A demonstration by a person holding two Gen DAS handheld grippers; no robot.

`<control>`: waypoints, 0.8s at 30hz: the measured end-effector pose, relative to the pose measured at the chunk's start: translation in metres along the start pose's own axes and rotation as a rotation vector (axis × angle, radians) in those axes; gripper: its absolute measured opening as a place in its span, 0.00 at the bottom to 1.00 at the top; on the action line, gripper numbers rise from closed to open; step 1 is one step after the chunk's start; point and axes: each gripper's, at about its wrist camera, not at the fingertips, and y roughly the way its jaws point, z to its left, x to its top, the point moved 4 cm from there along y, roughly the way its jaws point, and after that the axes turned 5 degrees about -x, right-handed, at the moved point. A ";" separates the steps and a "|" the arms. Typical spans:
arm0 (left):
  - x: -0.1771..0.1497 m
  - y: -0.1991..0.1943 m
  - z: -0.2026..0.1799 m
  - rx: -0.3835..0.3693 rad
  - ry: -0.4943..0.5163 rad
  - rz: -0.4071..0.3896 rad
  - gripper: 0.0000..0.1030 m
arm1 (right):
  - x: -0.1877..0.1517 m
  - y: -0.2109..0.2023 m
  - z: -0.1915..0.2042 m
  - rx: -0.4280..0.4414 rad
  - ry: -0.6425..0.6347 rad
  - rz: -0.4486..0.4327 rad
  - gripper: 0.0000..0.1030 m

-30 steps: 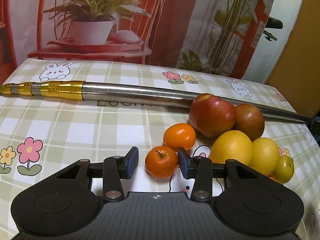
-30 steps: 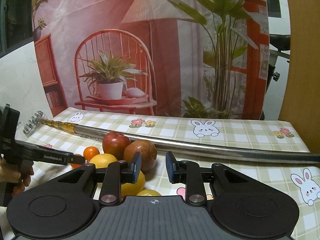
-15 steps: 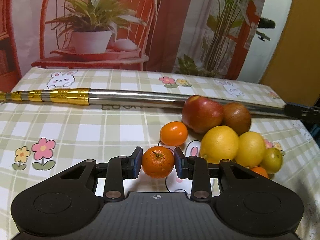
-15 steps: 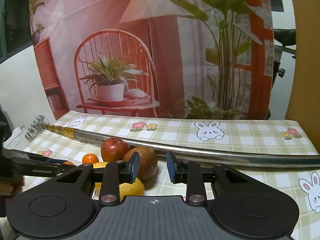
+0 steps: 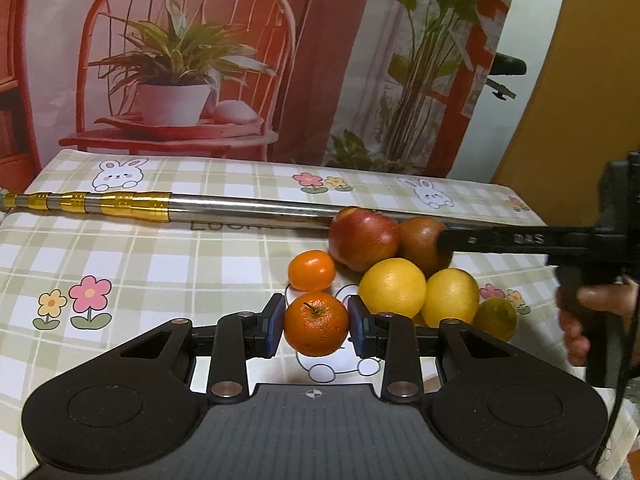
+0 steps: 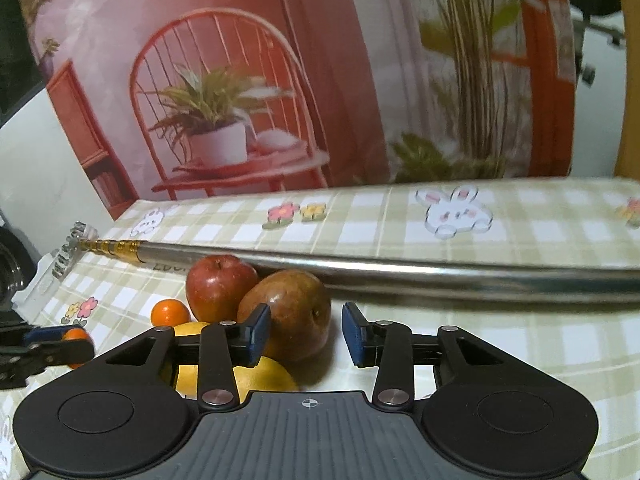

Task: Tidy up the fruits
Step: 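Grasp an orange mandarin with the left gripper while the right reaches a brown plum, then lift the brown plum with the right gripper while the left carries the mandarin toward the plate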

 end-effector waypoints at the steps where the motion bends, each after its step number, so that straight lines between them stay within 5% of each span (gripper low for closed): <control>1: -0.001 0.000 -0.001 -0.002 0.002 0.000 0.35 | 0.000 0.004 0.000 0.013 0.019 0.006 0.42; 16: -0.004 0.000 -0.003 -0.020 0.003 0.006 0.35 | -0.001 0.042 -0.011 0.111 0.193 0.117 0.60; 24: -0.004 -0.009 -0.007 -0.025 0.023 -0.006 0.35 | -0.003 0.027 -0.016 0.019 0.173 0.101 0.59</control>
